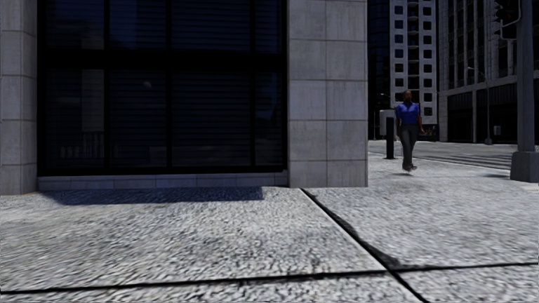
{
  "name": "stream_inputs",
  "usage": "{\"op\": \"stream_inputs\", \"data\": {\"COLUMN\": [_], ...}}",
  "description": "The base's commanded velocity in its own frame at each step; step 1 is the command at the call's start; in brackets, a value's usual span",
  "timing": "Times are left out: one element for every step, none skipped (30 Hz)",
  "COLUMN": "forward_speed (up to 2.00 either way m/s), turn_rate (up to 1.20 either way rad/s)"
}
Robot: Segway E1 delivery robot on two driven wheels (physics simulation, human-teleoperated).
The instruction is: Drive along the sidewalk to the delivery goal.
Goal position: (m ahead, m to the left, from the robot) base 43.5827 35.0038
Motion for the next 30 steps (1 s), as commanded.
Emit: {"op": "stream_inputs", "data": {"forward_speed": [1.40, 1.40, 1.40, 1.40, 1.40, 1.40, 1.40, 1.39, 1.38, 1.37, 1.36, 1.34, 1.34, 1.32, 1.31, 1.31, 1.31, 1.31, 1.31, 1.31, 1.31, 1.31, 1.31, 1.31, 1.31, 1.31, 1.31, 1.31, 1.31, 1.31], "turn_rate": [-0.47, -0.51, -0.60, -0.75, -0.80, -0.81, -0.81, -0.81, -0.81, -0.81, -0.81, -0.81, -0.81, -0.81, -0.81, -0.81, -0.81, -0.81, -0.81, -0.81, -0.81, -0.81, -0.81, -0.81, -0.81, -0.68, -0.57, -0.54, -0.51, -0.50]}}
